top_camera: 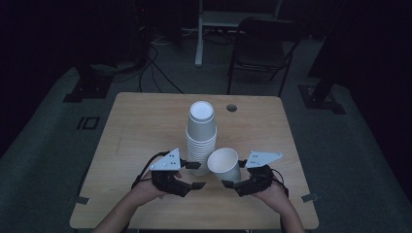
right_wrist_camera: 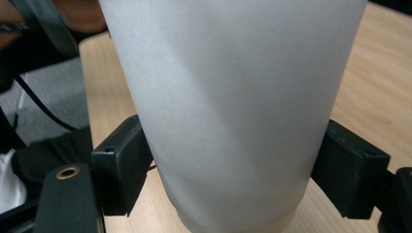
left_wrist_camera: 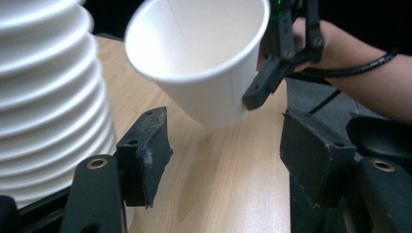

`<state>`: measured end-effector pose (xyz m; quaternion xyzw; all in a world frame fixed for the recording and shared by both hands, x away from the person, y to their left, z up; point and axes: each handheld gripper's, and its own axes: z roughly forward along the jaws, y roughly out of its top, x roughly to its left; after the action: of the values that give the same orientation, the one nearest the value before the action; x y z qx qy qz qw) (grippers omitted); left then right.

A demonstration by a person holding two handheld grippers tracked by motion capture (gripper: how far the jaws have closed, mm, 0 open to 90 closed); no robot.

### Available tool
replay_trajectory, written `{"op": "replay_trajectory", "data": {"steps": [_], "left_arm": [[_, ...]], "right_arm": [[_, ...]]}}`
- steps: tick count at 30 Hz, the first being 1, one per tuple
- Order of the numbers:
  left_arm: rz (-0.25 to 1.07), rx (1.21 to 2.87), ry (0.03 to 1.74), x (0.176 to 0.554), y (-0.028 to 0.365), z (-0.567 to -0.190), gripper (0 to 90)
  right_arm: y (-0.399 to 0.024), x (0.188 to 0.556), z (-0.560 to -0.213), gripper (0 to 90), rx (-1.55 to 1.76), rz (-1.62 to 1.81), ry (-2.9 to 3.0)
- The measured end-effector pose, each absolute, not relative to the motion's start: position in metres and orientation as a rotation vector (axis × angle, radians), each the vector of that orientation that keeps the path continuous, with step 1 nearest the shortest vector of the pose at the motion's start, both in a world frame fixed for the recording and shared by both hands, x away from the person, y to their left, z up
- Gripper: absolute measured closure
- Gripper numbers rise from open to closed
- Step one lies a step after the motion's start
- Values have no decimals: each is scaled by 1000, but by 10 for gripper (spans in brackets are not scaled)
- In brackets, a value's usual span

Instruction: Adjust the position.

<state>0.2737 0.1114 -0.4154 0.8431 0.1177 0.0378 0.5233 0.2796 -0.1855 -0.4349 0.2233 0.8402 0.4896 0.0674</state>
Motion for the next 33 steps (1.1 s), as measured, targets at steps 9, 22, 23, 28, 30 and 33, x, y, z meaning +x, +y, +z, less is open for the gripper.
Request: {"op": "replay_trajectory", "data": {"steps": [9,22,23,28,30,33], "left_arm": [[72,2014,237,273,92,-411,338],[58,1997,202,272,79,-408,301],[61,1995,199,272,81,-409,277],[82,1980,249,270,97,-415,152],[120,1993,277,270,102,-419,130],[188,1983,354,270,113,-425,31]], "right_arm": [[-181,275,-432,210,650,1497,2512],[-183,275,-440,215,679,1463,2519],[-184,274,-440,215,683,1469,2508],[-196,276,-436,216,736,1479,2425],[-201,277,-434,216,763,1490,2384],[-206,279,-432,216,796,1496,2338]]}}
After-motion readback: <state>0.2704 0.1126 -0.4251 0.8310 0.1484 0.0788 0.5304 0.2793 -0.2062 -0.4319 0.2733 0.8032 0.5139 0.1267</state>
